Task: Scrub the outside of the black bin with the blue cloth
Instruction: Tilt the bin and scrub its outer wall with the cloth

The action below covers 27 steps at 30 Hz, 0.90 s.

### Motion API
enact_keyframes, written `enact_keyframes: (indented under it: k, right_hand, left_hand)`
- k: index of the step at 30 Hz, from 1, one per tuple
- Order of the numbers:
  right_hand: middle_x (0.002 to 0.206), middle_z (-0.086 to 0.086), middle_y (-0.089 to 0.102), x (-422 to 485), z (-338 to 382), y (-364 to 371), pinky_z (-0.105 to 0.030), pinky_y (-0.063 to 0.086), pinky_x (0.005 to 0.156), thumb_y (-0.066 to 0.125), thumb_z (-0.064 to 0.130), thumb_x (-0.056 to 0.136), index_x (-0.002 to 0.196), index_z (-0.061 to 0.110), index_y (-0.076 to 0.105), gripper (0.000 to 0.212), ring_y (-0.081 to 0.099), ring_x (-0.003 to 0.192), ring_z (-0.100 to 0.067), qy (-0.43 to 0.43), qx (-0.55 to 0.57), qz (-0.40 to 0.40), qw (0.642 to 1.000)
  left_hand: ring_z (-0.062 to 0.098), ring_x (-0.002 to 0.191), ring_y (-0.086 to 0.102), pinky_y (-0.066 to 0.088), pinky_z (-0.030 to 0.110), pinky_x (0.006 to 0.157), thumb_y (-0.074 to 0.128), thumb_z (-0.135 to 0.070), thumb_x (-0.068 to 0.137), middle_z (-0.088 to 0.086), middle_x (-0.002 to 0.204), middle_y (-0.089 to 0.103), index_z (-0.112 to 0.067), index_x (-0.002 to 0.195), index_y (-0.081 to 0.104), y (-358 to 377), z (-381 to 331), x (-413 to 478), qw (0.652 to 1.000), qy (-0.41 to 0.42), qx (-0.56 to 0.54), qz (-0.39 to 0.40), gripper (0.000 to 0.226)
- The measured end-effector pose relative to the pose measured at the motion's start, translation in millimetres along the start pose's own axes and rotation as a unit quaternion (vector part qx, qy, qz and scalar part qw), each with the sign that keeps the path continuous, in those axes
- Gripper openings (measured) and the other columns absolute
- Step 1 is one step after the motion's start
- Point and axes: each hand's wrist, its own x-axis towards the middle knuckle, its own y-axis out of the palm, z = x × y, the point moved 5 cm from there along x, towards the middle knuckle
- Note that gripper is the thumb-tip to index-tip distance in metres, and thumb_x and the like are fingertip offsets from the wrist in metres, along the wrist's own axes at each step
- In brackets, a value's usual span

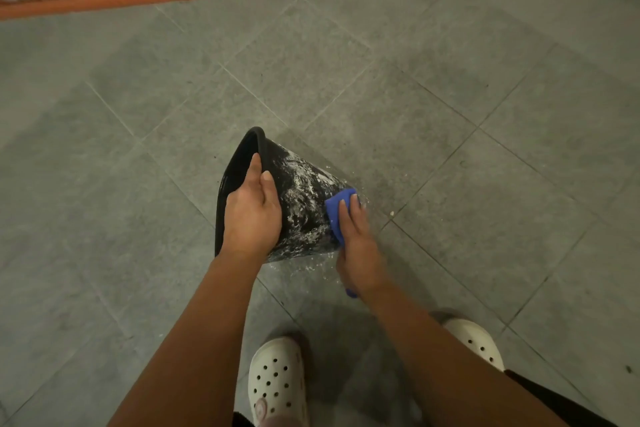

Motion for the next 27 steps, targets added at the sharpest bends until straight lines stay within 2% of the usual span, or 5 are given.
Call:
enact_keyframes:
  k: [5, 10, 18, 22, 27]
  right_hand:
    - [0.156, -0.009, -0.014, -2, -18, -6, -0.041, 0.012, 0.118, 0.044, -0.011, 0.085, 0.148, 0.009, -0.001, 0.081, -0.009, 0.144, -0.030, 0.098, -0.002, 0.026, 0.995]
    - [0.156, -0.008, -0.001, -7, 10, -4, -0.037, 0.003, 0.117, 0.046, -0.013, 0.084, 0.147, 0.009, 0.012, 0.075, -0.007, 0.144, -0.029, -0.022, 0.004, -0.015, 1.000]
    - [0.153, -0.023, 0.017, -3, -15, -9, -0.043, 0.025, 0.114, 0.047, -0.012, 0.082, 0.144, 0.000, 0.028, 0.067, 0.022, 0.139, -0.041, 0.060, -0.003, -0.041, 0.997]
    - [0.131, -0.027, 0.043, -3, 3, -10, -0.041, 0.037, 0.106, 0.041, -0.005, 0.075, 0.132, -0.003, 0.046, 0.058, 0.045, 0.120, -0.040, 0.004, 0.029, -0.092, 0.995]
    - [0.155, -0.016, 0.013, 9, -6, -14, -0.033, 0.011, 0.118, 0.048, -0.013, 0.082, 0.146, 0.004, 0.022, 0.072, 0.014, 0.143, -0.029, -0.006, -0.008, -0.043, 0.999]
  left_hand:
    - [0.004, 0.051, 0.042, 0.040, 0.012, 0.051, 0.028, -0.029, 0.103, 0.010, 0.065, 0.056, -0.019, 0.149, 0.027, 6, -10, -5, 0.999, 0.039, 0.013, 0.008, 0.047]
    - [-0.003, 0.055, 0.034, 0.037, -0.001, 0.056, 0.029, -0.027, 0.103, -0.015, 0.064, 0.037, -0.017, 0.149, 0.027, 6, -7, 0, 0.999, 0.038, 0.006, 0.004, 0.047]
    - [0.013, 0.055, 0.048, 0.036, 0.023, 0.052, 0.031, -0.023, 0.101, 0.005, 0.069, 0.057, -0.015, 0.150, 0.024, 10, -15, -4, 0.998, 0.053, 0.021, -0.006, 0.049]
    - [0.005, 0.082, 0.045, 0.031, 0.007, 0.073, 0.035, -0.015, 0.100, 0.011, 0.121, 0.049, -0.004, 0.147, 0.027, 11, -19, -3, 0.995, 0.094, 0.034, -0.008, 0.049]
    - [0.016, 0.142, 0.024, 0.011, 0.006, 0.102, 0.031, -0.018, 0.102, 0.009, 0.156, 0.022, -0.006, 0.149, 0.021, 7, -12, 4, 0.993, 0.093, 0.064, 0.019, 0.050]
